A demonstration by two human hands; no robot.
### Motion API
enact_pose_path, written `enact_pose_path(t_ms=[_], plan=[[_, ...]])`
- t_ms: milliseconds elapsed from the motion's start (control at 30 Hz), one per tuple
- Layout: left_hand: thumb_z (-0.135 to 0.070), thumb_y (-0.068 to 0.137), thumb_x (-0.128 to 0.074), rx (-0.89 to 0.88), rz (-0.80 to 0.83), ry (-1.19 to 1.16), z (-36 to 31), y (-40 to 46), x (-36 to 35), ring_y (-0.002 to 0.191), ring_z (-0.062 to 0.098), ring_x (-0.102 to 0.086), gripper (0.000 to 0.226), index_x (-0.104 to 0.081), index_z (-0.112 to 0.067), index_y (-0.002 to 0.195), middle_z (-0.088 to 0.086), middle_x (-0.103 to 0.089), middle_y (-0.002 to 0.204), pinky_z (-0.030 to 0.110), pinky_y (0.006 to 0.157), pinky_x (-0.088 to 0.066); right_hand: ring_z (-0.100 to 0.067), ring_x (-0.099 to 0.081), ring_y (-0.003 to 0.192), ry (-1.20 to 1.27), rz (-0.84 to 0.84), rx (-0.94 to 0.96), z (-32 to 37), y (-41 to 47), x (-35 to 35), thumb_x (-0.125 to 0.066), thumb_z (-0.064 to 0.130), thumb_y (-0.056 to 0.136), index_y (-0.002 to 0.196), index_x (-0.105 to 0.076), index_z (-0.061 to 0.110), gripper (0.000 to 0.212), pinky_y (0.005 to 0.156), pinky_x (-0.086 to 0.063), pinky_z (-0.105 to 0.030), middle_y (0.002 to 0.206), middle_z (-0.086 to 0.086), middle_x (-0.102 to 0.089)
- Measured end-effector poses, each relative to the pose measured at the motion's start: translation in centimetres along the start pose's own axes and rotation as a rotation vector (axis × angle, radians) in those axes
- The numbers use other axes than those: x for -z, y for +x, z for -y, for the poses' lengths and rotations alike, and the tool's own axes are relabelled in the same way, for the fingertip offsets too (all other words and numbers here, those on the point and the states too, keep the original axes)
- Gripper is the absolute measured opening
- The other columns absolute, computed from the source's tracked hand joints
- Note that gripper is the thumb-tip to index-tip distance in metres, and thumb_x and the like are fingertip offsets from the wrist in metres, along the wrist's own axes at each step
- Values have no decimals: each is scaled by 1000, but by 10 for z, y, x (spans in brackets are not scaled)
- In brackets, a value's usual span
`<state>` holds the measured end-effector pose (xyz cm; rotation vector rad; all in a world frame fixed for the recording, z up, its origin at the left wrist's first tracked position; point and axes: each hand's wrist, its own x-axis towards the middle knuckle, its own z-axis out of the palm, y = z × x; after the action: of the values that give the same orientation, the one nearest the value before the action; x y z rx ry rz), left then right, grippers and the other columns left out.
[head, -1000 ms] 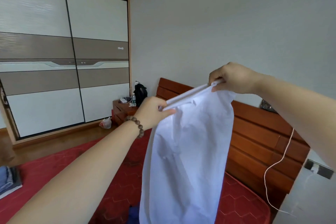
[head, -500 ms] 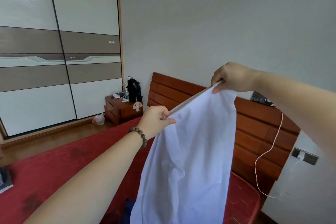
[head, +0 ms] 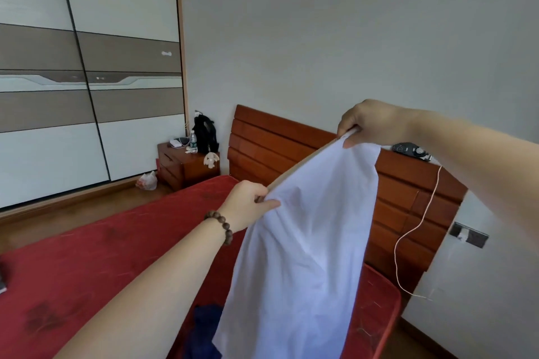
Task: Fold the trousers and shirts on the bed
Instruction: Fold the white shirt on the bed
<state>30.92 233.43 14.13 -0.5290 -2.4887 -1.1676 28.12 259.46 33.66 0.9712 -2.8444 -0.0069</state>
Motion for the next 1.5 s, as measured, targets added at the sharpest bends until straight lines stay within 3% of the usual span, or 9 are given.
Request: enact_pose_path(t_ms=[267,367,500,667,867,967,1167,1367,1500], plan=[[-20,85,-69,-24,62,-55,-16,-17,-36,59,4,-49,23,-60,-17,64,-7,-54,64,21,61,-37,-8,-55,75,84,141,-77,5,-13,-18,-72,11,80,102,-57,29,31,63,-41,-21,81,9,-59],[-20,88,-65,7,83,-58,-13,-13,-30,67,24,-56,27,-65,1,73,16,-63,73,37,67,-45,-14,-53,77,-138,280,-183,-6,-19,-28,-74,20,76,83,-58,24,19,64,-43,-27,79,8,-53],[-22,88,-64,23,100,-93,-21,-12,-25,59,11,-49,26,-67,0,75,18,-61,69,28,59,-42,-19,-55,78,-164,312,-266,-22,-32,-37,-72,21,73,73,-58,23,14,70,-48,-35,76,6,-55],[-23,87,-65,162,45,-353,-26,-16,-26,58,9,-40,27,-62,-6,67,0,-46,60,22,56,-33,-13,-64,75,519,84,-310,-52,-61,-43,-76,11,74,82,-67,28,21,64,-52,-26,80,3,-68],[-32,80,-66,247,31,-663,-43,-7,-39,69,26,-38,45,-52,10,72,12,-46,72,37,62,-27,-25,-69,94,1573,-491,-368,-84,-68,-101,-77,7,73,115,-62,10,44,75,-56,-33,103,-8,-71],[-34,81,-64,250,15,-627,-55,3,-59,75,25,-41,46,-54,11,78,11,-48,77,40,67,-28,-34,-68,99,1849,-506,-311,-98,-67,-133,-71,16,82,109,-65,2,30,76,-56,-37,106,-20,-70],[-24,89,-66,212,-114,-336,-74,7,-114,65,19,-46,29,-61,1,77,17,-53,69,31,63,-36,-30,-68,99,1557,-357,-126,-167,-76,-148,-63,18,91,112,-63,8,24,74,-55,-36,106,-14,-71],[-35,76,-79,394,185,63,-87,-17,-227,45,10,-37,47,-48,-10,51,-3,-45,49,26,50,-30,-34,-67,101,1542,-142,-39,-220,-88,-140,-71,22,82,106,-68,5,29,86,-55,-45,109,-19,-69],[-25,76,-80,458,146,46,-86,-21,-281,40,7,-32,56,-37,-14,41,-11,-32,37,17,45,-24,-27,-69,92,1397,-122,36,-247,-98,-144,-69,16,86,93,-72,15,8,78,-55,-37,100,-13,-71]])
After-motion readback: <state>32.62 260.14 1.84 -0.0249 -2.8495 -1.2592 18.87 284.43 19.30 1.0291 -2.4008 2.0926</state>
